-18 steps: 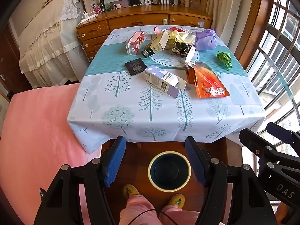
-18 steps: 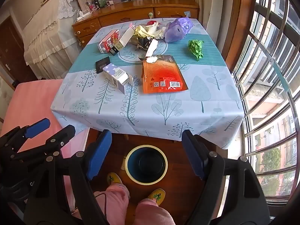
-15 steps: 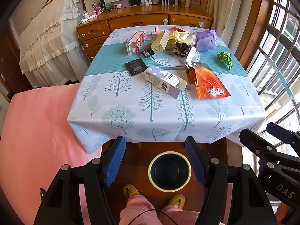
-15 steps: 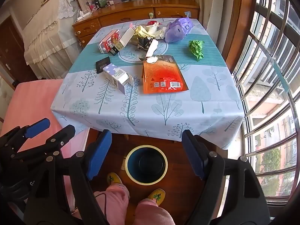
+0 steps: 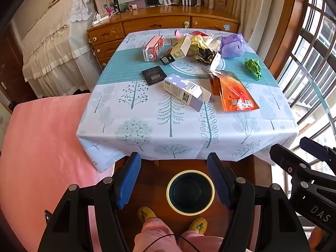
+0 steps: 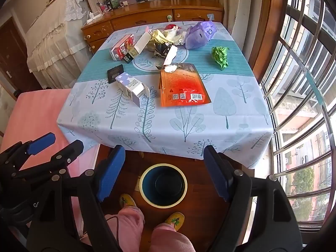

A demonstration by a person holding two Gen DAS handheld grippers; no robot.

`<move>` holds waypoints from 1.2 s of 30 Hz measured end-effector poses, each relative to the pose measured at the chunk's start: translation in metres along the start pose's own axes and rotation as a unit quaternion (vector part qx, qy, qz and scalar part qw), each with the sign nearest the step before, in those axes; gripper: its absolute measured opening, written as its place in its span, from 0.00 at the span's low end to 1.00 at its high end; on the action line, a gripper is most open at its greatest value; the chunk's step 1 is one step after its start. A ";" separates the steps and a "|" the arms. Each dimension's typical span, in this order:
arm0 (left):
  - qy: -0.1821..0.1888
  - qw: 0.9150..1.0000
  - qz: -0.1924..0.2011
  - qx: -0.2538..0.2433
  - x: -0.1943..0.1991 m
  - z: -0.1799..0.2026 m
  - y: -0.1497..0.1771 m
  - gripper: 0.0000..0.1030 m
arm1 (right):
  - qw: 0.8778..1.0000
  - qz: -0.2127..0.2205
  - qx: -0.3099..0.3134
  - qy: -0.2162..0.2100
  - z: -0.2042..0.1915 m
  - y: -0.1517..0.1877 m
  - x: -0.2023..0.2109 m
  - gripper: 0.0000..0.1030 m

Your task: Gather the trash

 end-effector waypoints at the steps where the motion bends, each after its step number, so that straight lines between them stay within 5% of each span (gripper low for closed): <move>1: 0.000 1.000 0.000 0.000 0.000 0.000 0.000 0.65 | 1.000 0.000 0.000 0.000 0.000 0.000 0.000 0.73; 36: -0.002 1.000 0.002 -0.001 0.001 0.001 0.000 0.65 | 1.000 0.000 0.002 0.002 -0.001 0.001 0.001 0.73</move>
Point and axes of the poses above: each gripper's, at about its wrist camera, not at the fingertips, and x roughly against the way its jaws point, z to its right, y to its underside, the point moved 3 cm from there along -x, roughly the way its jaws point, and after that the axes turned 3 degrees about x, right-handed, at the moved point
